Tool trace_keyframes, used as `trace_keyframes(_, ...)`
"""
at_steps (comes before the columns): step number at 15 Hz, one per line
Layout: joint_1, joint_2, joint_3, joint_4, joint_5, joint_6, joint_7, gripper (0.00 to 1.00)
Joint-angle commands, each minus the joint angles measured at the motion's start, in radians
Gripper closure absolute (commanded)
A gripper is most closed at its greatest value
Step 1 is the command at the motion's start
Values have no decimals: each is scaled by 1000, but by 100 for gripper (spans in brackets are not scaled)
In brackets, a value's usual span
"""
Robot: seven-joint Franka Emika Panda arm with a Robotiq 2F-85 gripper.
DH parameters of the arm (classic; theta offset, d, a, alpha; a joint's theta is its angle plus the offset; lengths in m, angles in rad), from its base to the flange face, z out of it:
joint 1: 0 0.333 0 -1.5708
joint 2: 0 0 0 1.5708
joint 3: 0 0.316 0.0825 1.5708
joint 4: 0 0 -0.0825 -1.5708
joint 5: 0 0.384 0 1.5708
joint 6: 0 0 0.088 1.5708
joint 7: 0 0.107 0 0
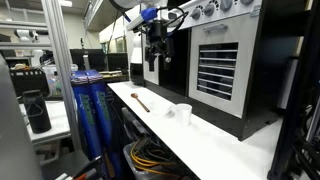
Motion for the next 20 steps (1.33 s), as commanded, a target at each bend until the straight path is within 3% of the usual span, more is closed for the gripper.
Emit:
trace_keyframes(1, 13, 1, -12, 2, -3, -2, 2, 0)
trace_keyframes(14, 13, 1, -12, 2, -3, -2, 2, 0)
trace_keyframes(20, -22, -84, -127, -143, -59, 191, -302, 0)
